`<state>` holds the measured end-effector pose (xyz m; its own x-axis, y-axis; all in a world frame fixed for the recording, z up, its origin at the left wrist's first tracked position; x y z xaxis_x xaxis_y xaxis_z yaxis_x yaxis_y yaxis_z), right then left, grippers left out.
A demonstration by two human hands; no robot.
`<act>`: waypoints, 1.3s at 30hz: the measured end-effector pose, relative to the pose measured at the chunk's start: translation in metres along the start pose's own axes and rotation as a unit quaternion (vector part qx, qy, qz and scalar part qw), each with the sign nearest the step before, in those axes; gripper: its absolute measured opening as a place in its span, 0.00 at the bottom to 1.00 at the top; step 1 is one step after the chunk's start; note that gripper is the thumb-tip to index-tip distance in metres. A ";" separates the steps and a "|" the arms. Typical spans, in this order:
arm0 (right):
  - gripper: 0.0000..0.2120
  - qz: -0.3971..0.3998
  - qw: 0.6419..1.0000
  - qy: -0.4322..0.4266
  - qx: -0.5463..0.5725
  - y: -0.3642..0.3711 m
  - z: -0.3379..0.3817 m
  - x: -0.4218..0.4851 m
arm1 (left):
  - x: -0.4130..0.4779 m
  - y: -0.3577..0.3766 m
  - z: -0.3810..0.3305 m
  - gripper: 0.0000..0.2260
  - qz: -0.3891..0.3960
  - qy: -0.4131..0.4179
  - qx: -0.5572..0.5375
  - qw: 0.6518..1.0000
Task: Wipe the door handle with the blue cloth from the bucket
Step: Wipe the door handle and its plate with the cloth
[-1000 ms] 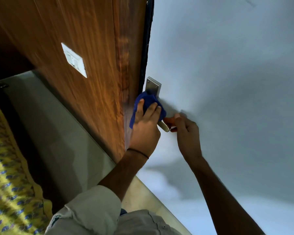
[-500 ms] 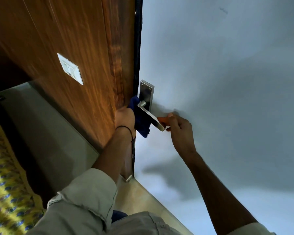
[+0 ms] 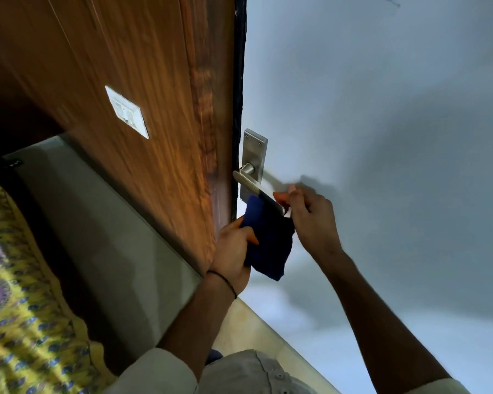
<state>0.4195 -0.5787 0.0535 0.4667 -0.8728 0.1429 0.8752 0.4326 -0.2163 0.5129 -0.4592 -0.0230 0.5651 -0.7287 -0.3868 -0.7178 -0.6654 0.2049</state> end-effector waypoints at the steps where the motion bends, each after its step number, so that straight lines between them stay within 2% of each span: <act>1: 0.18 0.002 1.000 0.000 0.005 -0.002 0.000 0.000 | 0.002 -0.005 0.005 0.19 0.012 -0.013 -0.001 1.000; 5: 0.19 0.005 1.000 -0.001 -0.002 -0.008 -0.004 0.000 | 0.009 -0.030 0.013 0.15 -0.034 -0.032 -0.076 0.996; 7: 0.19 0.003 1.000 0.003 0.006 -0.008 -0.006 0.000 | 0.013 -0.032 0.009 0.16 -0.040 -0.015 -0.106 0.993; 10: 0.19 0.001 1.000 0.008 0.002 -0.008 -0.007 -0.001 | 0.012 -0.016 -0.008 0.15 -0.042 0.035 -0.095 0.994; 12: 0.19 0.008 1.000 0.009 -0.006 -0.007 -0.006 -0.003 | 0.007 0.005 -0.021 0.18 -0.046 0.076 -0.055 0.995; 16: 0.18 0.009 1.000 0.015 -0.002 -0.007 -0.006 -0.005 | -0.010 0.038 -0.025 0.24 -0.103 0.131 0.140 0.976; 18: 0.19 0.009 1.000 0.017 0.007 -0.006 -0.006 -0.005 | -0.020 0.053 -0.014 0.25 -0.083 0.141 0.188 0.968; 20: 0.20 0.008 1.000 0.022 0.013 -0.006 -0.007 -0.004 | -0.027 0.059 -0.011 0.24 -0.077 0.155 0.200 0.964; 24: 0.21 -0.008 1.000 0.015 0.022 -0.006 -0.004 -0.004 | -0.011 0.033 -0.038 0.26 -0.181 0.156 0.219 0.946; 27: 0.21 -0.017 1.000 0.016 0.017 -0.007 -0.002 -0.004 | -0.001 0.023 -0.054 0.27 -0.222 0.156 0.240 0.932; 30: 0.22 -0.014 1.000 0.006 0.005 -0.006 -0.001 -0.003 | -0.024 0.042 -0.046 0.28 -0.188 0.187 0.321 0.909; 33: 0.22 -0.016 1.000 0.004 -0.015 -0.007 -0.003 -0.003 | -0.050 0.062 -0.027 0.26 -0.120 0.224 0.330 0.909; 35: 0.23 -0.020 1.000 0.003 -0.023 -0.008 -0.003 -0.003 | -0.041 0.059 -0.030 0.26 -0.136 0.215 0.345 0.904; 39: 0.22 -0.016 1.000 0.022 0.004 -0.008 -0.001 -0.003 | -0.012 0.028 -0.062 0.27 -0.218 0.182 0.342 0.896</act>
<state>0.4107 -0.5797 0.0539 0.4317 -0.8956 0.1072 0.8912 0.4053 -0.2036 0.5110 -0.4786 0.0430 0.8579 -0.5116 0.0481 -0.4082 -0.7353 -0.5411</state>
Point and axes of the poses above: each hand's wrist, its own x-axis towards the middle knuckle, its own y-axis out of the palm, z = x × y, the point moved 9 cm from there along x, towards the middle knuckle, and after that the axes turned 12 degrees about x, right-handed, at the moved point
